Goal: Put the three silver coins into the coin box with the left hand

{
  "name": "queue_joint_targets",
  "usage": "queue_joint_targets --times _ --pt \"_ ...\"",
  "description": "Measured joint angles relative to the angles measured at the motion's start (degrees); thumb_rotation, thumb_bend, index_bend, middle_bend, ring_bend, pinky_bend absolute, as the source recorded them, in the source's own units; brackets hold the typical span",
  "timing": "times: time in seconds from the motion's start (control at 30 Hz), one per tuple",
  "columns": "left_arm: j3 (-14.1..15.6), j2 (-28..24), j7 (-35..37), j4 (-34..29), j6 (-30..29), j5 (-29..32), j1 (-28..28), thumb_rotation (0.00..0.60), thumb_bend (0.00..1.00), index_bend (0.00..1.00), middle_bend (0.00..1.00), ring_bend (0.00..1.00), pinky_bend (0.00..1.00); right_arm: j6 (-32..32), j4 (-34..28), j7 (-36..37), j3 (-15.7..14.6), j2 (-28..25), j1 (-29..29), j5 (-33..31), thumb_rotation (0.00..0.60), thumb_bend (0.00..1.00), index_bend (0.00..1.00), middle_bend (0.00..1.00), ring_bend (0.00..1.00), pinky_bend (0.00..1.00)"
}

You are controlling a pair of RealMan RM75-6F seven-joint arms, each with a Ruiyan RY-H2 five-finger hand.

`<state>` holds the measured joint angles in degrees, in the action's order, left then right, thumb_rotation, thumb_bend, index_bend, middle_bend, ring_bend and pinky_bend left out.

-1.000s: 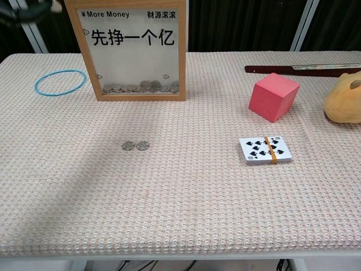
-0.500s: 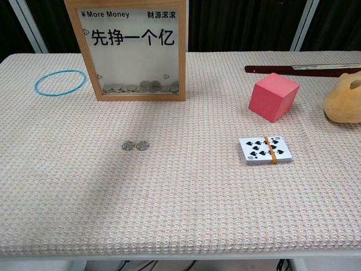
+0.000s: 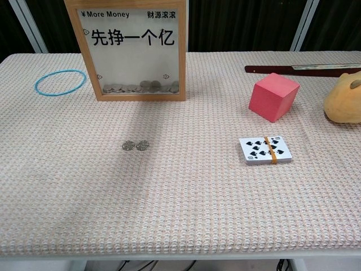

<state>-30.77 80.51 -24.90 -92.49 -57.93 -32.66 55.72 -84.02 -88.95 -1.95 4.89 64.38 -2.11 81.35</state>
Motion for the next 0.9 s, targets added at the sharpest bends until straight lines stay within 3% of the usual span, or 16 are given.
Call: queue_joint_targets --times 0.27,0.83,0.9 --pt "0.3 -0.4 2.1 1.1 2.0 5.3 1.9 0.600 0.46 0.64 0.25 0.05 0.08 -0.1 0.0 0.0 0.0 0.2 -0.1 0.1 0.600 0.21 0.00 0.00 0.00 0.00" --pt "3.5 0.3 3.7 4.2 2.9 7.3 4.1 0.600 0.46 0.64 0.25 0.05 0.07 -0.1 1.0 1.2 -0.1 0.1 0.0 0.2 0.600 0.21 0.00 0.00 0.00 0.00" --pt "3.7 0.4 3.8 4.3 2.8 7.2 4.3 0.600 0.46 0.60 0.25 0.05 0.07 -0.1 1.1 1.3 -0.1 0.1 0.0 0.1 0.600 0.21 0.00 0.00 0.00 0.00"
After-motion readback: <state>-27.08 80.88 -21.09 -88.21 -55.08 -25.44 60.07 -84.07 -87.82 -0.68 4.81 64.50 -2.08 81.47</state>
